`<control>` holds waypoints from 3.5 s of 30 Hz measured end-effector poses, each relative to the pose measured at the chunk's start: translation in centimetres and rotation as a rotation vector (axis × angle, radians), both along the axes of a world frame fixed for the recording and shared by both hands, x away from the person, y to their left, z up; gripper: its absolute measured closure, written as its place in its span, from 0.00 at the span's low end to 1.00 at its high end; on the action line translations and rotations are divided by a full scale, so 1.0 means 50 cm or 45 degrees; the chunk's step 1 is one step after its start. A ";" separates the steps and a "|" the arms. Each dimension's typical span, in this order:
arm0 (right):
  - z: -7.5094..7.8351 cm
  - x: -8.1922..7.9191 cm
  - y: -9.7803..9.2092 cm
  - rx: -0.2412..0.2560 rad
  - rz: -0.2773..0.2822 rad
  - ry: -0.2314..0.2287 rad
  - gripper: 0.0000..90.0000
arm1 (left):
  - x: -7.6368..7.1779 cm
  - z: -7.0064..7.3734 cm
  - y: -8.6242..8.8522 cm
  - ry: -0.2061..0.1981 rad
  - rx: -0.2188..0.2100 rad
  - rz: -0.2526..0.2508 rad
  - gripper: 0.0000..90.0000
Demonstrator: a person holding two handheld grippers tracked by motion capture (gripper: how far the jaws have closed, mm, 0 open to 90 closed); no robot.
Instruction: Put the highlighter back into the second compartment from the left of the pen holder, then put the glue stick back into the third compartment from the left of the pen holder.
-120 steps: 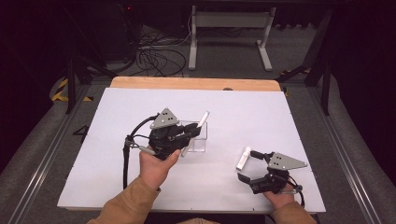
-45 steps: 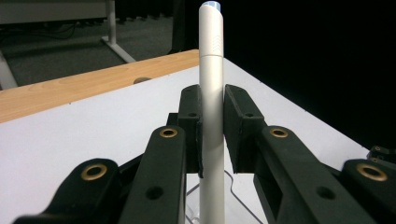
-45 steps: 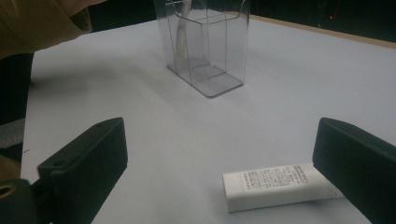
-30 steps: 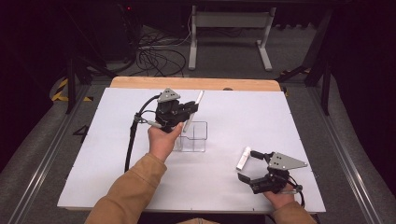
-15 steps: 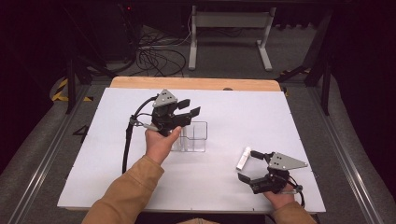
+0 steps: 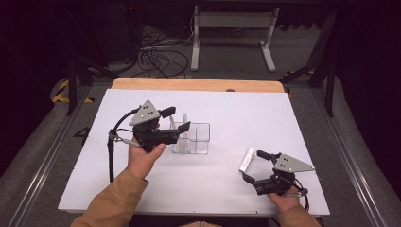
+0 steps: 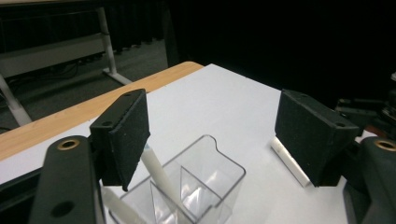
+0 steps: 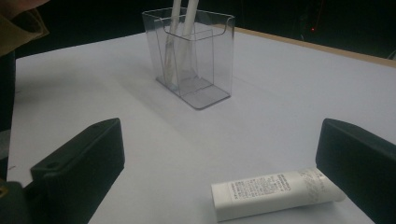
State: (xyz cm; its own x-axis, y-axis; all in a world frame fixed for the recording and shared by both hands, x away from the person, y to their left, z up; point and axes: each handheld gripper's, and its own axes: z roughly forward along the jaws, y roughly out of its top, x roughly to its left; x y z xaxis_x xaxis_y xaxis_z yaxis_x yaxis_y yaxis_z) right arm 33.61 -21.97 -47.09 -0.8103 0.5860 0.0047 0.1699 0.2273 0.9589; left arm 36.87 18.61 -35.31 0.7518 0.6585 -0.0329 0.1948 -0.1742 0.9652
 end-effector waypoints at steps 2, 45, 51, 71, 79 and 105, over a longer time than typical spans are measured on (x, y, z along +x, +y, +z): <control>0.002 -0.001 0.000 0.002 -0.002 -0.008 0.02 | -0.013 -0.005 0.012 -0.005 0.003 -0.002 0.27; 0.051 -0.021 -0.005 0.038 -0.065 -0.028 0.01 | -0.130 -0.133 0.162 -0.059 0.094 0.099 0.05; 0.056 -0.023 -0.007 0.062 -0.069 -0.029 0.01 | -0.131 -0.139 0.164 -0.044 0.069 0.102 0.05; 0.066 -0.019 -0.003 0.064 -0.049 0.004 0.02 | -0.137 -0.148 0.178 -0.030 0.080 0.131 0.05; 0.073 -0.012 -0.001 0.007 -0.138 0.040 0.00 | -0.139 -0.151 0.183 -0.035 0.083 0.142 0.05; 0.113 0.005 0.018 -0.068 -0.277 0.073 0.06 | -0.142 -0.157 0.186 -0.042 0.089 0.174 0.05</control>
State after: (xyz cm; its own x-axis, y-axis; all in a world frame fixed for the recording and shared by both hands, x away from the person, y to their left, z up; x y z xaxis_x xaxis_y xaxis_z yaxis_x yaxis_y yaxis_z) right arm 33.88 -21.09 -41.45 -0.6639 0.7478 0.0111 0.2742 0.2296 0.9339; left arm 29.76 27.93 -43.17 0.6552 0.7544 0.0399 0.1894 -0.2152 0.9580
